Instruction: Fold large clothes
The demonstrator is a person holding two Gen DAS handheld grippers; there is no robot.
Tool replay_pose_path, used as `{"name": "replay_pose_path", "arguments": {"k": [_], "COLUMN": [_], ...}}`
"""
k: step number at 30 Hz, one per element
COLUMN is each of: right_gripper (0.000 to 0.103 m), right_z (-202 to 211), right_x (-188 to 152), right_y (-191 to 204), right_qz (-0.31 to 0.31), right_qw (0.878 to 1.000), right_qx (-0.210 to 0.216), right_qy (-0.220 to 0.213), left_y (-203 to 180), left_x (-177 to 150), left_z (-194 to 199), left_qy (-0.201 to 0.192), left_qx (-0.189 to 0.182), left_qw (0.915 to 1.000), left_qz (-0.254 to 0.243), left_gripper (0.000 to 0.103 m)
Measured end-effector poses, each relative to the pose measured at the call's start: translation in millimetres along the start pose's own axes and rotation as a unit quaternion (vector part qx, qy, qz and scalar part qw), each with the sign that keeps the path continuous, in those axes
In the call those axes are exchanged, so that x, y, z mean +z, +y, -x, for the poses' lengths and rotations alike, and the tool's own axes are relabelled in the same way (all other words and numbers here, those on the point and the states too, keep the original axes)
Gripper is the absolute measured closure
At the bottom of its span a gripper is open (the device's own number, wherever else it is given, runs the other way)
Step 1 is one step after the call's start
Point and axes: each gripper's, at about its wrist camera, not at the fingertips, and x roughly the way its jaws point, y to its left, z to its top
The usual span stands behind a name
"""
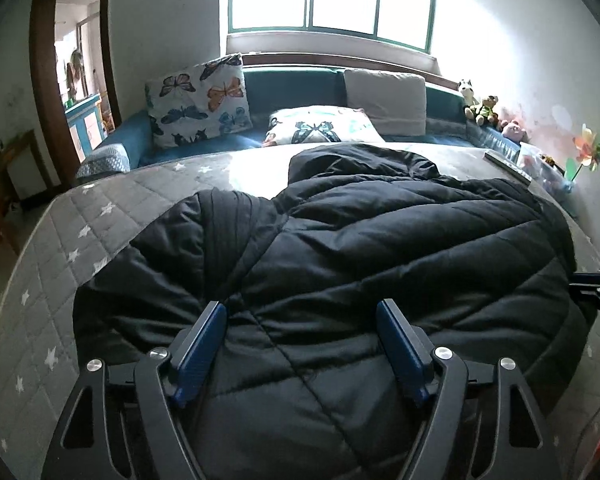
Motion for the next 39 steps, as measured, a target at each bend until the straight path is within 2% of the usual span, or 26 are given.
{"name": "replay_pose_path", "arguments": {"k": [4,9,12,15,19,24,27,30,34,37,39], "right_gripper": [0.069,0.069,0.069,0.069,0.069,0.068,0.067,0.065,0.065,0.063,0.062], "right_z": [3.6,24.8,43.2,49.7,33.9,-7.9,-41.4,-60.3,-51.6,-33.6,-16.0], "right_x": [1.4,10.4,26.0,45.9,70.6,97.2,98.9,93.5,98.0,98.8,94.1], "right_y": [5.0,19.2,34.1,56.9,86.2,119.6,126.0,119.8,115.2,115.1,117.5], "right_qz": [-0.001,0.006,0.022,0.039,0.063,0.071,0.082,0.079,0.070,0.069,0.074], "right_qw": [1.000,0.999,0.999,0.998,0.994,0.992,0.994,0.995,0.996,0.997,0.996], "right_qx": [-0.009,-0.032,-0.008,0.032,0.065,0.096,0.065,0.056,0.054,0.036,0.046], "right_qy": [0.007,0.008,-0.022,-0.046,-0.058,-0.038,-0.010,0.000,0.012,0.007,0.000], "left_y": [-2.0,9.0,17.7,29.9,50.5,77.2,76.2,75.3,73.5,71.9,71.5], "left_x": [6.8,18.3,23.0,26.6,28.2,21.8,17.3,18.0,18.7,18.2,18.6], "left_z": [-15.2,0.9,18.1,31.8,39.3,18.8,9.0,5.4,3.1,3.4,2.8], "left_qy": [0.005,0.022,0.011,0.001,-0.004,0.030,0.034,0.038,0.042,0.042,0.043], "left_qx": [0.010,-0.018,-0.026,-0.020,0.005,0.025,0.024,0.021,0.024,0.025,0.026], "left_qw": [0.9998,0.9996,0.9995,0.9994,0.9988,0.9970,0.9971,0.9971,0.9971,0.9971,0.9970], "left_qz": [-0.016,0.002,0.013,0.030,0.048,0.068,0.064,0.062,0.058,0.059,0.059], "left_gripper": [0.021,0.021,0.021,0.021,0.021,0.021,0.021,0.021,0.020,0.020,0.020]}}
